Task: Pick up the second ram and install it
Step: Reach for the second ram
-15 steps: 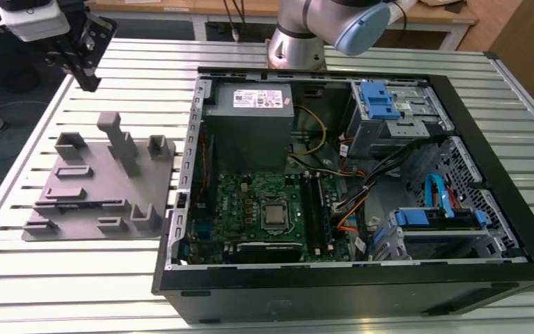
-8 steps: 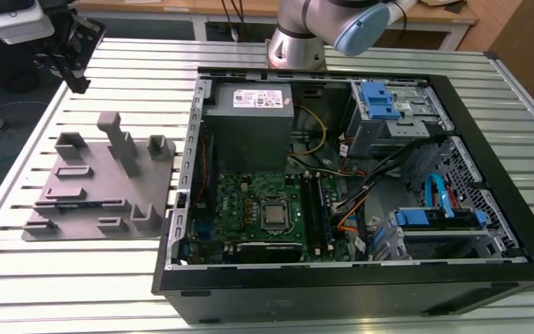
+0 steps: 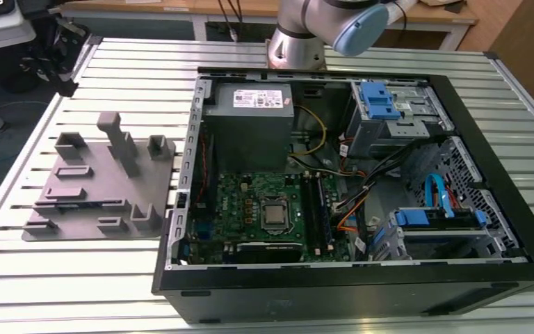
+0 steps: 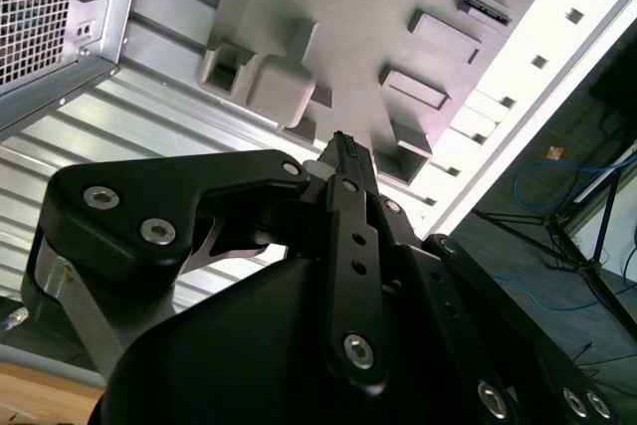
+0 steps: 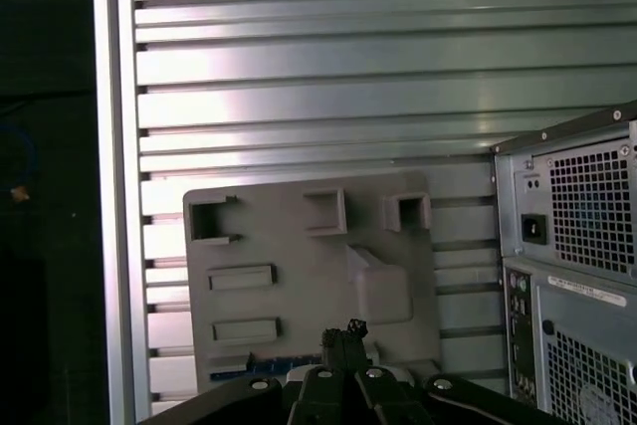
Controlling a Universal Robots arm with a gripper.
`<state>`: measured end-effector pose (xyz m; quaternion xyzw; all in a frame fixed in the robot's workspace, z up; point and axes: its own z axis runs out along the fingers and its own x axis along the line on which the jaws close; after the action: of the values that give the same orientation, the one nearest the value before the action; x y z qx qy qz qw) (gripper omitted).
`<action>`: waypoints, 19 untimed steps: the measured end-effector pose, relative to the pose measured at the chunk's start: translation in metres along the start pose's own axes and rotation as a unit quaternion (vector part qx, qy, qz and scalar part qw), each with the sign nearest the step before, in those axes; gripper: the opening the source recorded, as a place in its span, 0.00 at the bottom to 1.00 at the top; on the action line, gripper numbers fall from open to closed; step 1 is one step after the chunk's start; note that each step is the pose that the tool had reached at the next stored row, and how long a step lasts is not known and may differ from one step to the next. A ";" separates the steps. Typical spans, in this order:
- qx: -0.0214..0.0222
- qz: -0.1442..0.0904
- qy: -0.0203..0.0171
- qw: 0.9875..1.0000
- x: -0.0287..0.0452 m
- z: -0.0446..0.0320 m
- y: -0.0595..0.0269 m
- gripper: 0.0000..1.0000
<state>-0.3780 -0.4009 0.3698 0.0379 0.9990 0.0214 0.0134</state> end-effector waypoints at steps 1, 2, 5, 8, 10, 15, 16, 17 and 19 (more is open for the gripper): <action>0.000 0.000 0.000 1.000 0.0021 0.0004 -0.0002 0.07; 0.000 0.000 0.000 1.000 0.0045 0.0007 -0.0004 0.07; 0.000 0.000 0.000 1.000 0.0103 0.0019 -0.0009 0.07; 0.000 0.000 0.000 1.000 0.0154 0.0032 -0.0014 0.07; 0.000 0.000 0.000 1.000 0.0186 0.0040 -0.0016 0.07; 0.000 0.000 0.000 1.000 0.0266 0.0059 -0.0023 0.07; 0.000 0.000 0.000 1.000 0.0282 0.0064 -0.0024 0.07; 0.000 0.000 0.000 1.000 0.0299 0.0069 -0.0026 0.07; 0.000 0.000 0.000 1.000 0.0332 0.0082 -0.0029 0.07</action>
<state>-0.4110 -0.4010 0.3607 0.0379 0.9990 0.0214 0.0133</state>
